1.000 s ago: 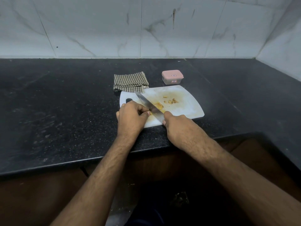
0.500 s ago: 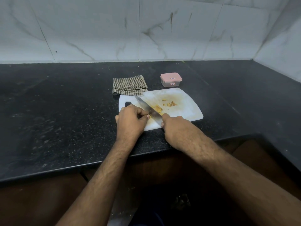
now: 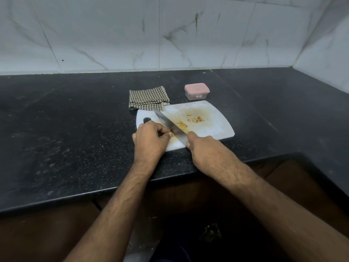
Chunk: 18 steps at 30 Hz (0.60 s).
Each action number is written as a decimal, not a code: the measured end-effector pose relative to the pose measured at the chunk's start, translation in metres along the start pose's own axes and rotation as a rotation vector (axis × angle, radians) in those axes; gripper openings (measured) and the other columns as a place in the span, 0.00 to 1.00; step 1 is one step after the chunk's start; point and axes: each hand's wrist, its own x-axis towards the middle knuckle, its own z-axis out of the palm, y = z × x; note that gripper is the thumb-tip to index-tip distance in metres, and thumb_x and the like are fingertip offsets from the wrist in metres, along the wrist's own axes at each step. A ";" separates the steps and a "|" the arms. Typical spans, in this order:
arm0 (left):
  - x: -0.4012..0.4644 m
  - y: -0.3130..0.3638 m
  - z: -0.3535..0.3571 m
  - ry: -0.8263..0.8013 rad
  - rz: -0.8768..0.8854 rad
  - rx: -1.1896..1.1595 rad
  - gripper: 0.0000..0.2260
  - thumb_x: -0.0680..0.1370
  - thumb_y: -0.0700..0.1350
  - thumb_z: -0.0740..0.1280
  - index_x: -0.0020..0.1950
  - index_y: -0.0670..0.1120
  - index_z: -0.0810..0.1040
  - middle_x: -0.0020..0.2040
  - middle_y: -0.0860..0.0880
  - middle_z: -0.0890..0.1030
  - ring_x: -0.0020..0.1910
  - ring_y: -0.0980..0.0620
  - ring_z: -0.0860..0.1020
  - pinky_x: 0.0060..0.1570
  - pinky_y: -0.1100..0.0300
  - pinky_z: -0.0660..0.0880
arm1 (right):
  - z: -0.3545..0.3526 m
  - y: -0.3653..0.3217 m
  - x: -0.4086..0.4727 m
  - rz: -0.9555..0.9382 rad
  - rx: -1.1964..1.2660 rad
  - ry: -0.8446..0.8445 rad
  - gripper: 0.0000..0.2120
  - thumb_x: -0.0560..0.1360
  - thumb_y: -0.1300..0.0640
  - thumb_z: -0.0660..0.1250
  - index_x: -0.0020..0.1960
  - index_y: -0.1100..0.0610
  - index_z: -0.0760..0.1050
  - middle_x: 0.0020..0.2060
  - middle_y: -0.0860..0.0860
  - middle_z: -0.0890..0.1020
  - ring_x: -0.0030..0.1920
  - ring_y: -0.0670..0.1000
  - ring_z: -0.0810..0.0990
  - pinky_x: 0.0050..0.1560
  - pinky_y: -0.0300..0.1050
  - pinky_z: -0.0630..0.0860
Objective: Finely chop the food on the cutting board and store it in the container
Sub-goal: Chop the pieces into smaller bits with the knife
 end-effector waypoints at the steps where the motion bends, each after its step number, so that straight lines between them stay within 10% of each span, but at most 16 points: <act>1: 0.000 0.000 0.000 0.000 -0.001 0.002 0.04 0.75 0.45 0.77 0.42 0.54 0.87 0.38 0.62 0.82 0.48 0.56 0.80 0.62 0.42 0.75 | -0.001 0.000 0.000 0.002 0.000 -0.003 0.04 0.83 0.59 0.55 0.54 0.51 0.61 0.40 0.52 0.74 0.38 0.50 0.76 0.37 0.48 0.73; 18: -0.002 0.003 -0.002 -0.016 -0.007 0.014 0.05 0.75 0.45 0.77 0.40 0.53 0.86 0.38 0.62 0.82 0.48 0.55 0.80 0.61 0.41 0.76 | -0.008 -0.010 0.005 0.015 -0.038 -0.041 0.09 0.84 0.57 0.55 0.64 0.56 0.65 0.38 0.51 0.68 0.42 0.52 0.73 0.42 0.49 0.70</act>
